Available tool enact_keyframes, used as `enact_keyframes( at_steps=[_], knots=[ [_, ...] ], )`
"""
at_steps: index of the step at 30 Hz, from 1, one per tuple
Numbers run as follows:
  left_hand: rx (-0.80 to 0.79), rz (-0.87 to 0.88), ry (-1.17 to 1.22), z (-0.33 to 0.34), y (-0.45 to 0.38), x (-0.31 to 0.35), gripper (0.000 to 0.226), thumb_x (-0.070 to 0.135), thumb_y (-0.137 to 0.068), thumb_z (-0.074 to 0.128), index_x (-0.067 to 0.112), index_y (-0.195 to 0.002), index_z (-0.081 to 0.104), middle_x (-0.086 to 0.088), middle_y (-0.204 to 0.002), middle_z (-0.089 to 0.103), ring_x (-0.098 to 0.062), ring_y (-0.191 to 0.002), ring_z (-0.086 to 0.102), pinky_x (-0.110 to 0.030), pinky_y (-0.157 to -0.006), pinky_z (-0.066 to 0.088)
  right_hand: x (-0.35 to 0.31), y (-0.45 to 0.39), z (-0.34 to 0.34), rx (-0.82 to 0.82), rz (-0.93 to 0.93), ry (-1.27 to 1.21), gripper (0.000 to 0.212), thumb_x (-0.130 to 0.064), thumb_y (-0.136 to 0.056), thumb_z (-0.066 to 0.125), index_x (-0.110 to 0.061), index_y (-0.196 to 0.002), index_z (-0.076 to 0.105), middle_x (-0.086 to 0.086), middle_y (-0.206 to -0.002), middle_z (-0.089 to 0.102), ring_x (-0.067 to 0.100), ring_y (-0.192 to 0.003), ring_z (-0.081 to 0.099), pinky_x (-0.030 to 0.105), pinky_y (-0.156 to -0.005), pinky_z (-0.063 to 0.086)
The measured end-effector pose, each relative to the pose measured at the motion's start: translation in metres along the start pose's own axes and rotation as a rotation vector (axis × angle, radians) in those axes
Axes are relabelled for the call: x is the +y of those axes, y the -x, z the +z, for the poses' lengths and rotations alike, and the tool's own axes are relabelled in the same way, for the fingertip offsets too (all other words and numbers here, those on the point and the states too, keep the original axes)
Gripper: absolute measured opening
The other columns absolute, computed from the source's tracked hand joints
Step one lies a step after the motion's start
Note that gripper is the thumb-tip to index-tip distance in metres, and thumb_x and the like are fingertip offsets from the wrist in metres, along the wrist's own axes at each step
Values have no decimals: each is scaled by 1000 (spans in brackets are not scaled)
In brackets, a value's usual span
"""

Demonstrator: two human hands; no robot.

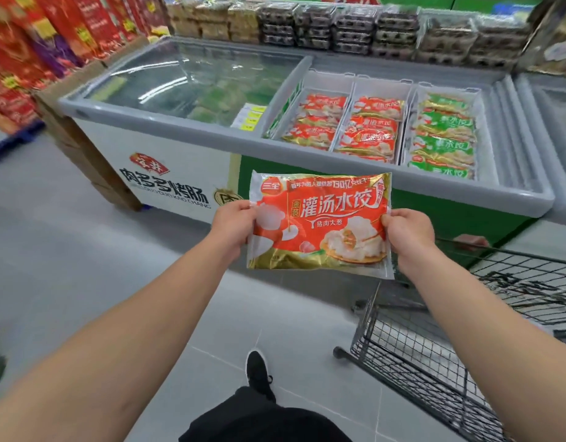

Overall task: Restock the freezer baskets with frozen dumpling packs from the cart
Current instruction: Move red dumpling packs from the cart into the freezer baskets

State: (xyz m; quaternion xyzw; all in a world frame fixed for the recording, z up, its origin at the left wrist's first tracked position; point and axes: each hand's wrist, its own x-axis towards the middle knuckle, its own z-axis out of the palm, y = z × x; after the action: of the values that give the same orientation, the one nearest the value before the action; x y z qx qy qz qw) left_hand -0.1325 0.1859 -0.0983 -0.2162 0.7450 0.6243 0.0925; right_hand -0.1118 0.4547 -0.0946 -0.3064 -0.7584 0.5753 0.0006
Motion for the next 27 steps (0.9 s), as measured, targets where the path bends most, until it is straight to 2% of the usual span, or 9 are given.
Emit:
enact_keyframes(
  at_steps=[3,5,7,11,15,18,21,23,27],
  knots=[
    [10,4,-4,-25,-29,6,13,20,-98,61,12,-99,71,-6,-94,77,-25,-89,75,-44,-77,62,-19,-10,39,2,-10,14,24,-17,-101,53,-19,-80,64,-3,-90,68,17,-91,64,36,-74,53],
    [6,1,-4,-41,-51,12,13,20,-97,61,12,-96,72,-6,-92,78,-26,-87,75,-48,-81,61,-33,-18,63,9,-23,40,24,-18,-100,53,-19,-80,64,-3,-90,68,16,-89,63,36,-74,53],
    [-17,-6,3,-54,-78,18,15,18,-97,60,9,-97,72,-7,-92,78,-27,-87,75,-46,-79,62,-43,-30,86,25,-35,76,24,-18,-100,54,-17,-79,66,-1,-90,69,18,-88,64,39,-80,55],
    [-46,-3,6,-67,-128,36,12,20,-96,63,13,-92,72,-6,-92,77,-26,-87,74,-42,-77,60,-62,-53,119,67,-31,84,26,-18,-100,54,-18,-76,63,-4,-85,66,11,-81,60,33,-71,49],
    [-75,-22,22,-63,-168,51,14,18,-93,65,17,-81,71,-1,-76,76,-25,-80,73,-38,-73,57,-77,-76,137,78,-6,99,24,-18,-99,55,-18,-78,65,-2,-86,67,14,-83,61,32,-70,48],
    [-134,-60,18,-56,-200,63,10,18,-92,67,18,-82,71,-3,-80,76,-26,-81,73,-40,-73,58,-87,-102,148,86,30,103,22,-19,-100,54,-17,-82,66,0,-90,68,16,-85,62,31,-67,47],
    [-155,-63,18,-44,-228,75,16,13,-92,66,17,-77,69,-3,-77,74,-21,-74,72,-30,-62,53,-93,-129,156,93,52,111,22,-18,-100,53,-15,-83,66,1,-90,69,15,-81,60,29,-60,42],
    [-168,-66,-9,-32,-253,84,18,11,-93,65,15,-76,69,-3,-77,74,-19,-71,71,-28,-59,52,-97,-157,162,84,74,92,22,-17,-99,53,-15,-83,67,1,-90,70,16,-84,63,31,-64,48],
    [-207,-69,-67,-1,-310,106,12,8,-92,64,7,-83,73,-8,-83,76,-23,-76,72,-27,-59,52,-116,-223,168,54,95,85,24,-15,-98,53,-16,-78,67,0,-88,71,24,-95,68,47,-92,55]
  ],
)
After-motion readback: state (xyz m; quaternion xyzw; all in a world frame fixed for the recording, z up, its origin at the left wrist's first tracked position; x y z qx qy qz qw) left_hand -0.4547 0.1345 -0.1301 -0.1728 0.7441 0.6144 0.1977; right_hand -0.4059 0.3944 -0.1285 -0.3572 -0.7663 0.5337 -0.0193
